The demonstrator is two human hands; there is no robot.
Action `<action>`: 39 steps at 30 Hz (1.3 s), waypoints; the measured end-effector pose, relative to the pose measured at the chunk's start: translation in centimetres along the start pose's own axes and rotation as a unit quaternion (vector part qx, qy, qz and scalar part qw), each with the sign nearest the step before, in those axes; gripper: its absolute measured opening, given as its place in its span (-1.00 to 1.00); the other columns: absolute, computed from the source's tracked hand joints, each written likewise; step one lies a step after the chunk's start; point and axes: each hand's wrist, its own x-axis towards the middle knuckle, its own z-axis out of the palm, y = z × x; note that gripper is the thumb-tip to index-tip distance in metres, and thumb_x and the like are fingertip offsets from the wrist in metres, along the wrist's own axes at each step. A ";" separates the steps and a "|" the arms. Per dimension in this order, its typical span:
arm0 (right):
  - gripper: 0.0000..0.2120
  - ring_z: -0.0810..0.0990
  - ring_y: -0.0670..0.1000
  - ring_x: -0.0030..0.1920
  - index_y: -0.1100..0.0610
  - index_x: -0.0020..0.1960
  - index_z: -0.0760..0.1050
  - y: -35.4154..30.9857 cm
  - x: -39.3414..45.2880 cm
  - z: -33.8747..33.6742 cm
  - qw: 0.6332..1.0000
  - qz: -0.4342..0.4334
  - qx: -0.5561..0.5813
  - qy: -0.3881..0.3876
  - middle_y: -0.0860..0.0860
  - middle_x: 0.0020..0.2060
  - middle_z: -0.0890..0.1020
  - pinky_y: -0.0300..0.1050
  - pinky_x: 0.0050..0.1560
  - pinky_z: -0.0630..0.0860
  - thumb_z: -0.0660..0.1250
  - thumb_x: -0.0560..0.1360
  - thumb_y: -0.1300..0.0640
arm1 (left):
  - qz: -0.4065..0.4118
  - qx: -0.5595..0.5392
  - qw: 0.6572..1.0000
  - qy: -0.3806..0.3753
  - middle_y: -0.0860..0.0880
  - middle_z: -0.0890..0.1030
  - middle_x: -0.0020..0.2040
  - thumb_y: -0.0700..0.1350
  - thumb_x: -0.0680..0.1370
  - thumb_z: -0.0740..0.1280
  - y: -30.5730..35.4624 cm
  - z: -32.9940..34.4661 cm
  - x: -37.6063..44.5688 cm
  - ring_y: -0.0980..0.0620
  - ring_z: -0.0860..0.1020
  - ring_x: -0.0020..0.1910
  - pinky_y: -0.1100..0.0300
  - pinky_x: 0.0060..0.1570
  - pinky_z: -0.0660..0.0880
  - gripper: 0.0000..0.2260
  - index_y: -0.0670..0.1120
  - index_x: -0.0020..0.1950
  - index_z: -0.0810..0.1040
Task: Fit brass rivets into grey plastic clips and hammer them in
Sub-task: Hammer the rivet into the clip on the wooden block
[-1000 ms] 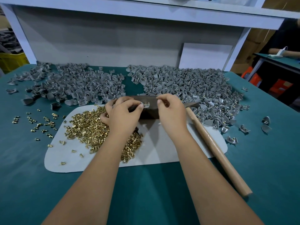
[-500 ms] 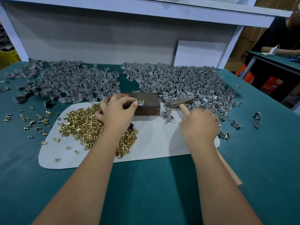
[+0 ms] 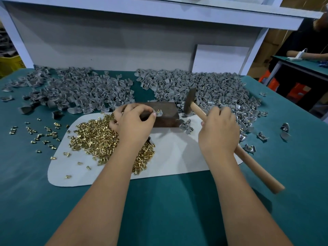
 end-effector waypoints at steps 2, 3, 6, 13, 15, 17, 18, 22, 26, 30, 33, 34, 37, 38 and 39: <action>-0.81 0.42 0.13 0.04 0.13 0.12 0.38 -0.5 -0.2 -0.5 0.998 -0.035 0.005 0.056 0.10 0.05 0.49 -0.05 -0.04 0.31 0.31 0.54 0.17 | 0.010 0.011 1.000 0.012 0.20 0.51 0.23 0.16 0.50 0.36 -0.1 0.2 0.0 -0.01 0.16 0.40 -0.13 0.28 0.06 -0.92 0.21 -0.16 0.56; -0.84 0.43 0.13 0.02 0.12 0.10 0.38 -0.9 -0.4 -0.9 0.996 -0.053 0.016 0.076 0.08 0.02 0.52 -0.05 -0.06 0.29 0.30 0.55 0.16 | 0.016 0.016 1.000 0.018 0.20 0.52 0.22 0.16 0.50 0.36 -0.1 0.3 0.1 -0.01 0.16 0.40 -0.12 0.27 0.05 -0.92 0.21 -0.16 0.56; -0.86 0.46 0.10 -0.15 0.07 0.11 0.35 -2.3 -0.7 -2.1 0.991 -0.087 0.059 0.081 0.01 -0.04 0.55 -0.06 -0.25 0.32 0.25 0.58 0.14 | 0.008 0.010 1.000 0.016 0.25 0.50 0.21 0.19 0.49 0.36 -0.4 0.5 0.2 0.01 0.16 0.39 -0.13 0.26 0.04 -0.91 0.23 -0.18 0.56; -0.57 0.61 0.13 -0.12 -0.20 0.32 0.39 -3.8 -0.1 -4.7 0.987 -0.132 0.083 0.031 -0.04 -0.03 0.60 -0.15 -0.35 0.20 0.28 0.52 0.15 | 0.008 -0.011 0.999 0.031 0.27 0.51 0.18 0.18 0.48 0.41 -0.4 0.6 0.0 -0.03 0.18 0.38 0.02 0.11 -0.02 -0.89 0.27 -0.22 0.52; -0.53 0.60 0.13 -0.18 -0.22 0.33 0.40 -4.0 0.2 -5.2 0.987 -0.132 0.083 0.048 -0.03 -0.08 0.62 -0.18 -0.39 0.19 0.31 0.50 0.16 | 0.009 0.006 0.999 0.044 0.27 0.53 0.18 0.18 0.48 0.41 -0.3 0.6 0.0 -0.02 0.20 0.38 0.06 0.08 -0.03 -0.93 0.25 -0.18 0.58; -0.52 0.48 0.10 -0.35 -0.22 0.30 0.43 -4.2 0.2 -5.4 0.986 -0.127 0.079 0.074 -0.05 -0.20 0.58 -0.26 -0.46 0.06 0.35 0.46 0.19 | 0.008 0.014 0.998 0.055 0.28 0.54 0.16 0.18 0.47 0.41 -0.2 0.6 -0.1 0.00 0.20 0.38 0.06 0.10 -0.04 -0.93 0.24 -0.17 0.60; -0.51 0.44 0.09 -0.39 -0.21 0.30 0.43 -4.2 0.1 -5.5 0.986 -0.125 0.073 0.080 -0.06 -0.23 0.55 -0.29 -0.47 0.01 0.36 0.46 0.19 | 0.009 0.013 0.998 0.057 0.28 0.54 0.15 0.18 0.47 0.41 -0.2 0.6 -0.1 0.01 0.20 0.38 0.06 0.11 -0.04 -0.92 0.25 -0.19 0.58; -0.47 0.58 0.11 -0.23 -0.29 0.38 0.29 -4.0 -0.7 -4.6 0.984 -0.171 0.054 0.015 -0.08 -0.07 0.57 -0.18 -0.46 0.06 0.29 0.52 0.15 | 0.020 0.014 0.998 0.050 0.27 0.54 0.15 0.19 0.47 0.41 -0.4 0.5 0.0 0.00 0.19 0.39 0.09 0.01 -0.07 -0.92 0.25 -0.18 0.59; -0.47 0.46 0.07 -0.35 -0.29 0.36 0.35 -4.3 -0.2 -5.0 0.985 -0.142 0.078 0.052 -0.08 -0.11 0.58 -0.22 -0.48 0.07 0.31 0.51 0.17 | 0.018 0.014 0.998 0.061 0.27 0.55 0.14 0.19 0.47 0.41 -0.4 0.6 0.1 0.01 0.21 0.38 0.15 -0.06 -0.12 -0.90 0.27 -0.22 0.55; -0.50 0.56 0.09 -0.25 -0.26 0.36 0.37 -4.3 -0.3 -5.3 0.986 -0.144 0.082 0.023 -0.07 -0.08 0.60 -0.18 -0.41 0.19 0.30 0.51 0.16 | 0.017 0.017 0.998 0.057 0.28 0.54 0.14 0.19 0.47 0.41 -0.6 0.7 0.2 0.00 0.22 0.38 0.13 -0.08 -0.11 -0.89 0.29 -0.23 0.52; -0.49 0.54 0.09 -0.20 -0.31 0.34 0.35 -4.2 0.3 -5.7 0.984 -0.161 0.071 -0.032 -0.05 -0.12 0.60 -0.15 -0.33 0.26 0.28 0.50 0.15 | 0.024 -0.006 0.999 0.045 0.28 0.52 0.14 0.17 0.47 0.42 -0.8 0.8 0.3 -0.01 0.21 0.39 0.04 0.07 -0.04 -0.85 0.30 -0.25 0.49; -0.49 0.54 0.09 -0.23 -0.31 0.34 0.35 -4.2 0.7 -6.1 0.984 -0.156 0.079 -0.015 -0.05 -0.14 0.60 -0.16 -0.35 0.27 0.28 0.50 0.15 | 0.022 -0.016 0.998 0.048 0.30 0.51 0.13 0.16 0.47 0.42 -0.8 0.9 0.3 -0.01 0.20 0.38 0.02 0.11 -0.03 -0.84 0.31 -0.26 0.48; -0.48 0.49 0.08 -0.30 -0.28 0.35 0.36 -4.4 1.1 -6.8 0.984 -0.139 0.103 0.049 -0.03 -0.11 0.63 -0.24 -0.45 0.19 0.30 0.49 0.16 | 0.014 -0.013 0.998 0.055 0.29 0.53 0.16 0.18 0.46 0.43 -1.0 1.1 0.3 0.03 0.18 0.36 0.00 0.15 -0.02 -0.82 0.32 -0.29 0.47; -0.47 0.47 0.07 -0.31 -0.28 0.34 0.37 -4.5 0.9 -6.8 0.984 -0.145 0.092 0.046 -0.03 -0.14 0.62 -0.25 -0.45 0.17 0.31 0.48 0.17 | 0.013 -0.012 0.998 0.057 0.28 0.53 0.16 0.18 0.46 0.43 -1.0 1.2 0.3 0.03 0.18 0.36 -0.01 0.15 -0.02 -0.81 0.32 -0.30 0.46; -0.48 0.46 0.07 -0.31 -0.28 0.33 0.39 -4.6 0.6 -6.6 0.984 -0.156 0.079 0.021 -0.03 -0.19 0.59 -0.23 -0.45 0.18 0.31 0.47 0.18 | 0.013 -0.015 0.998 0.059 0.28 0.53 0.15 0.18 0.46 0.43 -1.0 1.2 0.3 0.03 0.19 0.36 -0.02 0.15 -0.01 -0.80 0.32 -0.31 0.46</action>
